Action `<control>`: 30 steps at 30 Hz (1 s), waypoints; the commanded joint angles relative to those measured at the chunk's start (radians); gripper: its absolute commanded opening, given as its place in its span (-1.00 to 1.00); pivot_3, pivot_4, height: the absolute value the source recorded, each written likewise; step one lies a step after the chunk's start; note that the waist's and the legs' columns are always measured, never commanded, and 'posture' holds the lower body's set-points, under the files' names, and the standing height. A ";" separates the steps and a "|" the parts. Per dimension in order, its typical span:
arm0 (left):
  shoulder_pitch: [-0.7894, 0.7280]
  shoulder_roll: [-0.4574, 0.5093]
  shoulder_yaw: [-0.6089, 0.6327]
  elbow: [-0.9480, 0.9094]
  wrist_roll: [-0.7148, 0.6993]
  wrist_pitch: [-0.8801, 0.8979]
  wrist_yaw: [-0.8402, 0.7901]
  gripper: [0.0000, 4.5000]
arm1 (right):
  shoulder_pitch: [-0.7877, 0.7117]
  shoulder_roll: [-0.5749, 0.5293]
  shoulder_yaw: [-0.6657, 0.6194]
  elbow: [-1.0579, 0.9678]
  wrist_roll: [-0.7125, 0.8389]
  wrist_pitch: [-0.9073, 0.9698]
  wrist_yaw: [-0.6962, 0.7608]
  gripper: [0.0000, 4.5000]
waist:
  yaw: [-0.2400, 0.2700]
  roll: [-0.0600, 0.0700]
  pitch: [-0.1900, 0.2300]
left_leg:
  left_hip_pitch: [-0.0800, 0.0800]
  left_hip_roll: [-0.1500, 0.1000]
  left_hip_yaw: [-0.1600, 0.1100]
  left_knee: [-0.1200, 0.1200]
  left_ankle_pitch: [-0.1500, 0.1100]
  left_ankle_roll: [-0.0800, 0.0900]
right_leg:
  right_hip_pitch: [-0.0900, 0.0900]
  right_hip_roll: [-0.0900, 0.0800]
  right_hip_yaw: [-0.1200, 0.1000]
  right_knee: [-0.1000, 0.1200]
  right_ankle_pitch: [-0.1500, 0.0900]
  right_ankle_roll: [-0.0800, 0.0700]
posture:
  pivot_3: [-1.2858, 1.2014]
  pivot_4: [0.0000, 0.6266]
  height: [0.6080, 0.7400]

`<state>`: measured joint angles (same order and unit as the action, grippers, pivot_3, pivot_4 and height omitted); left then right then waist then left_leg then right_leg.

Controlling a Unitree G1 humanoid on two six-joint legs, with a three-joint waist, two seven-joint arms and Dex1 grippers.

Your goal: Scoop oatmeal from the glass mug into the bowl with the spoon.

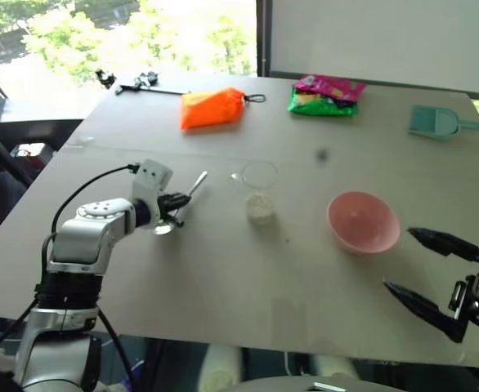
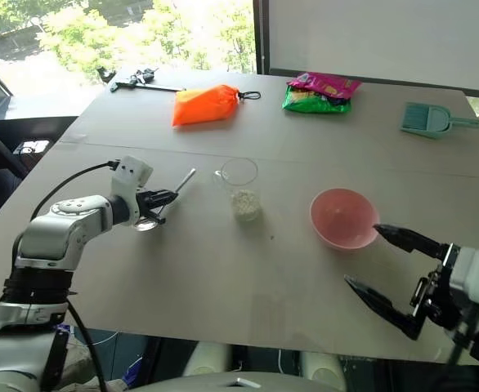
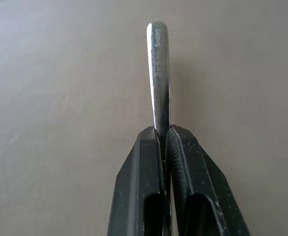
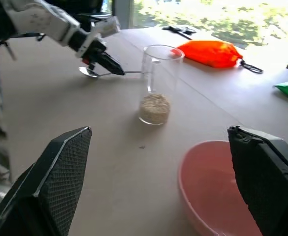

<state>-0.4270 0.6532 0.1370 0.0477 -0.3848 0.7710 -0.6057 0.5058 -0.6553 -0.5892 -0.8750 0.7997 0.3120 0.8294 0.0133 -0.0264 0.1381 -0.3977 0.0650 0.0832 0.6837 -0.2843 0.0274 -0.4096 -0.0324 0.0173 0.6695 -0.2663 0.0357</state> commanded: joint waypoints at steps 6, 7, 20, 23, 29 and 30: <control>-0.176 -0.004 0.051 -0.215 0.007 -0.311 -0.032 -0.99 | -0.566 -0.370 0.187 0.046 0.466 0.395 -0.636 1.00 | 0.000 -0.006 0.005 | 0.001 -0.001 0.000 0.003 0.000 0.000 | 0.000 -0.002 0.001 0.005 0.000 0.000 | 0.03 -0.52 1.00; -0.201 -0.005 0.025 -0.229 0.019 -0.343 -0.052 -0.99 | -0.690 -0.384 0.256 0.099 0.554 0.423 -0.670 1.00 | 0.001 -0.006 0.006 | 0.002 -0.002 0.000 0.004 0.000 0.000 | 0.001 -0.002 0.001 0.005 0.000 -0.001 | 0.03 -0.52 1.00; -0.379 -0.088 -0.132 -0.155 0.045 -0.558 -0.227 -1.00 | -1.474 0.077 0.573 0.564 0.715 0.600 -1.094 0.11 | -0.007 -0.003 0.008 | -0.026 -0.003 -0.002 0.004 0.003 -0.004 | -0.025 -0.003 0.001 0.009 0.001 0.001 | 0.03 -0.52 1.00; -0.378 -0.086 -0.131 -0.142 0.045 -0.582 -0.254 -1.00 | -1.491 0.119 0.571 0.586 0.709 0.605 -1.092 0.11 | -0.010 -0.003 0.008 | -0.035 -0.002 -0.005 0.007 0.003 -0.004 | -0.031 -0.004 -0.003 0.009 0.001 0.001 | 0.03 -0.52 1.00; -0.368 -0.092 -0.137 -0.138 0.045 -0.613 -0.285 -1.00 | -1.507 0.175 0.564 0.619 0.669 0.617 -1.066 0.11 | -0.021 -0.003 0.008 | -0.034 -0.003 -0.006 0.009 0.003 -0.004 | -0.030 -0.002 -0.003 0.009 0.001 0.001 | 0.03 -0.52 1.00; -0.366 -0.095 -0.136 -0.143 0.042 -0.611 -0.285 -1.00 | -1.506 0.183 0.559 0.624 0.665 0.617 -1.063 0.11 | -0.023 -0.003 0.008 | -0.034 -0.002 -0.006 0.011 0.004 -0.003 | -0.030 -0.001 -0.003 0.010 0.001 0.001 | 0.03 -0.52 1.00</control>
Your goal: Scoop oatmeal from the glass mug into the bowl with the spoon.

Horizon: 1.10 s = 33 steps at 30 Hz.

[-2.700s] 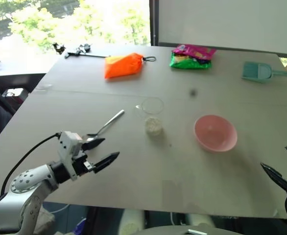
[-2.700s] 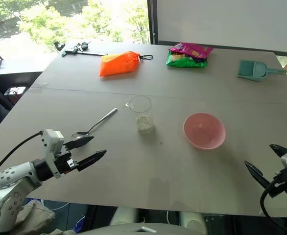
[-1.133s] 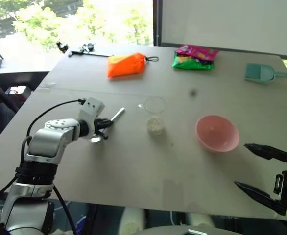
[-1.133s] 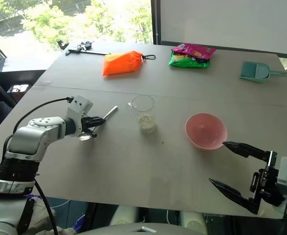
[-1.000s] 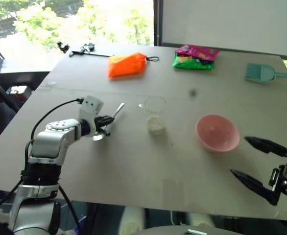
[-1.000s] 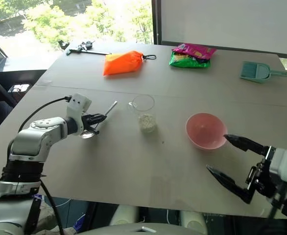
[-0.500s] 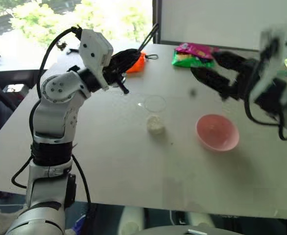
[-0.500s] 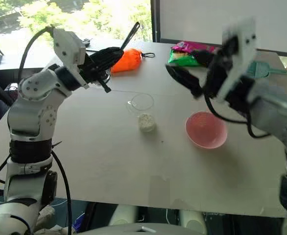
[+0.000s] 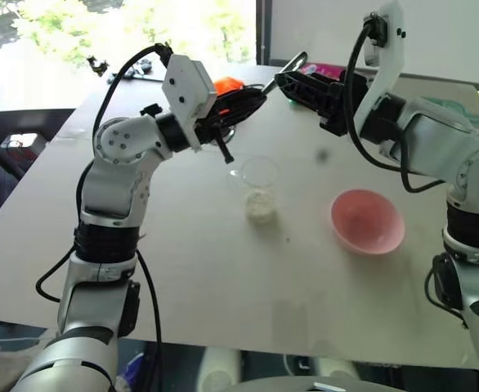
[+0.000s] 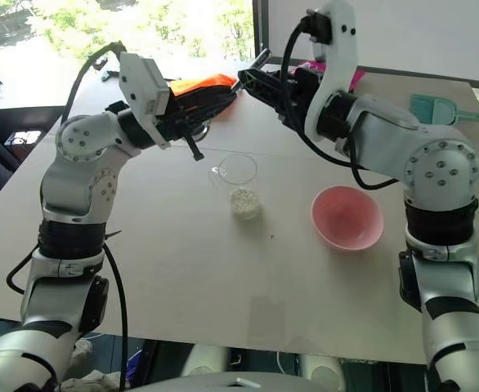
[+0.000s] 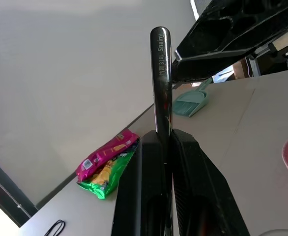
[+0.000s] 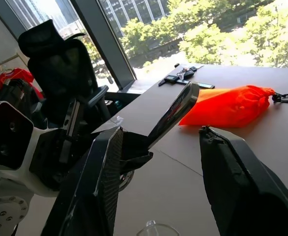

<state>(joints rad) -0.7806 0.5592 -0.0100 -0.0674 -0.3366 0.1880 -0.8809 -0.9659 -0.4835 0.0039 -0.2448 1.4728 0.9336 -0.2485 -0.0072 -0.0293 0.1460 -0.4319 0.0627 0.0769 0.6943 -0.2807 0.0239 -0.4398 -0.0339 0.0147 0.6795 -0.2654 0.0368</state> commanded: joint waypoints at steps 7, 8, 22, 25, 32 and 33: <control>0.002 -0.009 0.003 -0.054 -0.007 -0.035 -0.024 -1.00 | -0.030 0.036 -0.074 0.011 0.021 0.004 0.011 -0.97 | -0.005 0.000 0.000 | 0.000 0.001 -0.001 0.005 0.000 0.000 | 0.001 0.001 0.000 0.004 0.000 0.000 | 0.03 -0.52 1.00; 0.004 -0.009 0.002 -0.053 -0.009 -0.029 -0.027 -1.00 | -0.027 0.036 -0.077 0.010 0.029 0.007 0.009 -0.97 | -0.005 0.000 0.000 | 0.000 0.001 -0.001 0.005 0.000 0.000 | 0.001 0.001 0.000 0.004 0.000 0.000 | 0.03 -0.52 1.00; 0.142 0.055 0.274 -0.084 -0.394 0.577 0.138 0.48 | 0.084 0.055 -0.221 0.005 0.180 -0.075 -0.163 -1.00 | -0.015 0.002 0.001 | 0.000 0.006 -0.001 0.005 0.000 0.000 | 0.001 0.001 0.000 0.004 0.000 0.000 | 0.03 -0.52 1.00; 0.336 0.104 0.252 -0.132 -0.343 0.557 0.101 0.60 | 0.133 0.100 -0.253 -0.040 0.191 -0.147 -0.218 -1.00 | -0.017 0.003 0.001 | 0.001 0.007 0.000 0.005 0.000 0.000 | 0.001 0.001 0.001 0.004 0.000 0.000 | 0.03 -0.52 1.00; 0.463 0.122 0.129 -0.132 -0.189 0.402 0.068 0.60 | 0.127 0.142 -0.288 -0.049 0.186 -0.248 -0.273 -1.00 | -0.002 0.004 0.001 | 0.001 0.006 0.000 0.007 0.000 0.000 | 0.001 0.001 0.001 0.009 0.000 0.000 | 0.03 -0.52 1.00; 0.451 0.111 0.116 -0.106 -0.166 0.376 0.075 0.60 | 0.125 0.135 -0.290 -0.050 0.188 -0.250 -0.272 -1.00 | -0.002 0.004 0.001 | 0.002 0.006 0.000 0.007 0.000 0.000 | 0.001 0.001 0.001 0.009 0.000 0.000 | 0.03 -0.52 1.00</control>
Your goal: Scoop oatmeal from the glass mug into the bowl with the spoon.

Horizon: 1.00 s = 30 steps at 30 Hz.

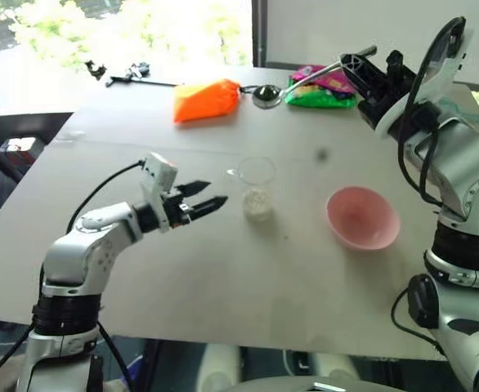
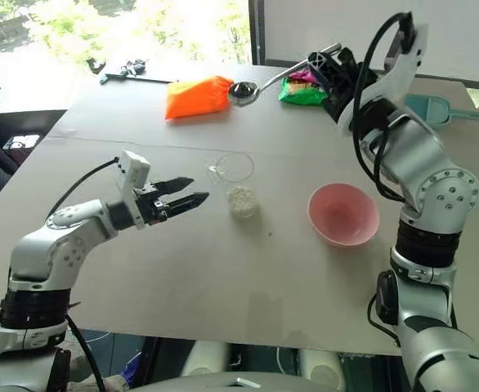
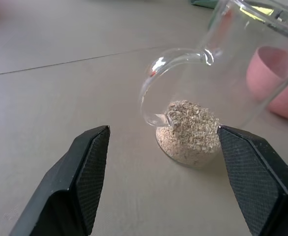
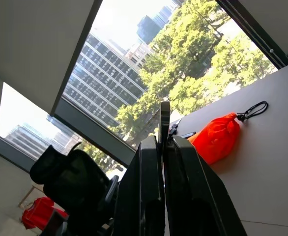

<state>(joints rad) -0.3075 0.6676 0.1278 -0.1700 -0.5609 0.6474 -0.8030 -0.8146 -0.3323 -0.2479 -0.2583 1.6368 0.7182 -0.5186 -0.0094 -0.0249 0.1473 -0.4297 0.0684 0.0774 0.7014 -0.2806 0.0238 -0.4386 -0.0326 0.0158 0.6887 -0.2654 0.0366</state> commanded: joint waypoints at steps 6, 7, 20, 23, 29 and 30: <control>-0.115 -0.090 -0.097 0.133 0.167 -0.194 0.042 0.60 | -0.034 -0.040 -0.035 -0.056 0.039 -0.052 -0.023 -1.00 | -0.002 0.000 0.000 | 0.001 -0.004 0.000 0.000 0.000 0.000 | 0.000 0.000 0.001 0.002 0.000 0.000 | 0.03 -0.52 1.00; -0.124 -0.101 -0.105 0.143 0.177 -0.201 0.046 0.60 | -0.032 -0.043 -0.035 -0.061 0.042 -0.054 -0.027 -1.00 | -0.003 0.000 0.000 | 0.001 -0.004 0.001 0.000 0.000 0.000 | 0.000 0.000 0.002 0.002 0.000 0.000 | 0.03 -0.52 1.00; -0.167 -0.221 -0.103 0.190 0.238 -0.235 0.154 -0.99 | -0.004 -0.081 -0.030 -0.108 0.075 -0.074 -0.067 -1.00 | -0.004 0.000 0.000 | 0.000 -0.001 0.001 0.000 0.000 0.000 | -0.001 0.000 0.003 0.001 0.000 0.000 | 0.03 -0.52 1.00; -0.182 -0.232 -0.097 0.191 0.233 -0.225 0.168 -0.99 | 0.006 -0.104 -0.023 -0.109 0.076 -0.060 -0.066 -1.00 | -0.004 0.000 0.000 | 0.000 0.000 0.001 0.000 0.000 0.000 | -0.001 0.000 0.003 0.001 0.000 0.000 | 0.03 -0.52 1.00; -0.258 -0.249 -0.056 0.230 0.248 -0.244 0.257 -0.99 | 0.001 -0.282 0.048 -0.093 -0.021 0.093 0.099 -1.00 | -0.003 0.001 0.000 | 0.000 0.000 0.002 0.000 0.000 0.000 | -0.001 0.000 0.003 0.001 0.000 0.000 | 0.03 -0.52 1.00; -0.274 -0.252 -0.050 0.242 0.257 -0.256 0.275 -0.99 | -0.001 -0.304 0.067 -0.101 -0.043 0.114 0.129 -1.00 | -0.003 0.001 0.000 | -0.001 0.000 0.002 0.000 0.000 0.000 | -0.001 0.000 0.003 0.001 0.000 0.000 | 0.03 -0.52 1.00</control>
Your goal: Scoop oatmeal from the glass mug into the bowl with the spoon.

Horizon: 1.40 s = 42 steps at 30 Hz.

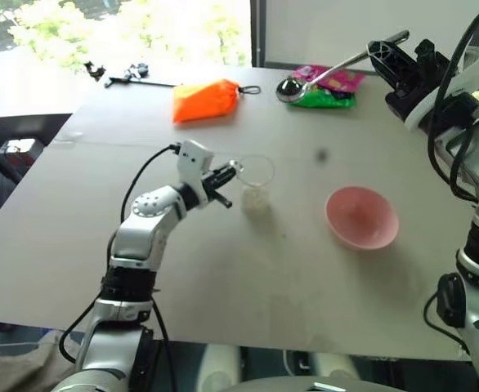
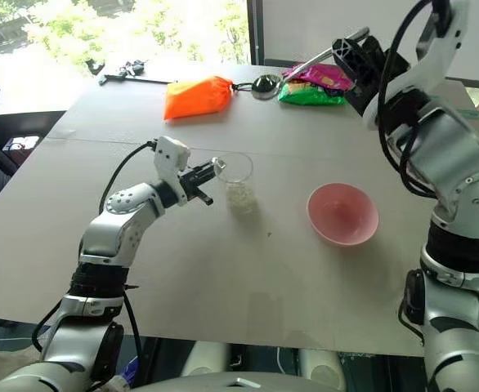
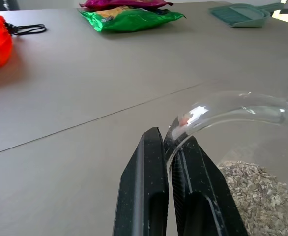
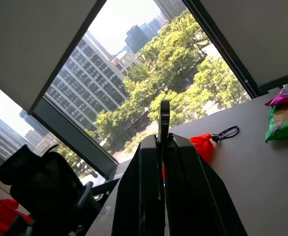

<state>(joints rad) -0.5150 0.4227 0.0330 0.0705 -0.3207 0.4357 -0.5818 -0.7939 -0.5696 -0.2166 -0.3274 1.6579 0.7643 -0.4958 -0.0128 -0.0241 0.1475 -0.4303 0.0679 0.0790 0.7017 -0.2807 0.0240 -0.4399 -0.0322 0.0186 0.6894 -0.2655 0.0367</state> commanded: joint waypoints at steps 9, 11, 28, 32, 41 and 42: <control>-0.145 -0.054 0.019 0.026 0.094 -0.074 0.155 -0.99 | -0.041 -0.116 0.116 -0.087 -0.221 0.127 0.274 -1.00 | 0.002 0.000 0.000 | -0.002 -0.003 -0.001 0.000 0.000 0.000 | 0.000 0.000 -0.001 -0.003 0.000 0.000 | 0.03 -0.52 1.00; -0.144 -0.059 0.013 0.025 0.104 -0.074 0.160 -0.99 | -0.045 -0.097 0.115 -0.091 -0.227 0.121 0.277 -1.00 | 0.002 0.000 0.000 | -0.002 -0.003 -0.001 0.000 0.000 0.000 | 0.000 0.000 -0.001 -0.003 0.000 0.000 | 0.03 -0.52 1.00; -0.177 -0.095 0.002 0.062 0.144 -0.066 0.179 -0.99 | -0.069 -0.038 0.063 -0.086 -0.222 0.116 0.248 -1.00 | 0.003 0.000 0.000 | -0.001 -0.003 -0.002 0.000 0.000 0.000 | 0.000 0.000 -0.002 -0.002 0.000 0.000 | 0.03 -0.52 1.00; -0.211 -0.125 -0.008 0.098 0.157 -0.085 0.193 -0.99 | -0.053 -0.016 0.068 -0.094 -0.176 0.123 0.216 -1.00 | 0.003 0.000 0.000 | -0.001 -0.004 -0.002 0.000 0.000 0.000 | 0.000 0.000 -0.002 -0.002 0.000 0.000 | 0.03 -0.52 1.00; -0.216 -0.155 -0.039 0.116 0.188 -0.160 0.171 -0.99 | -0.053 -0.146 0.104 -0.123 -0.306 0.203 0.283 -1.00 | 0.004 0.000 0.000 | -0.002 -0.004 -0.002 0.000 0.000 0.000 | 0.000 -0.001 -0.002 -0.003 0.000 0.000 | 0.03 -0.52 1.00; -0.217 -0.156 -0.040 0.119 0.190 -0.173 0.170 -0.99 | -0.058 -0.148 0.151 -0.116 -0.380 0.199 0.311 -1.00 | 0.004 0.000 0.000 | -0.002 -0.004 -0.002 0.000 0.000 0.000 | 0.000 -0.001 -0.002 -0.003 0.000 0.000 | 0.03 -0.52 1.00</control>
<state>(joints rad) -0.7037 0.2685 -0.0107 0.2144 -0.1302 0.3169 -0.4041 -0.8350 -0.7047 -0.0888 -0.4183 1.3568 0.9565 -0.2189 -0.0091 -0.0242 0.1475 -0.4318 0.0636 0.0773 0.7016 -0.2807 0.0240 -0.4396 -0.0330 0.0171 0.6867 -0.2655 0.0368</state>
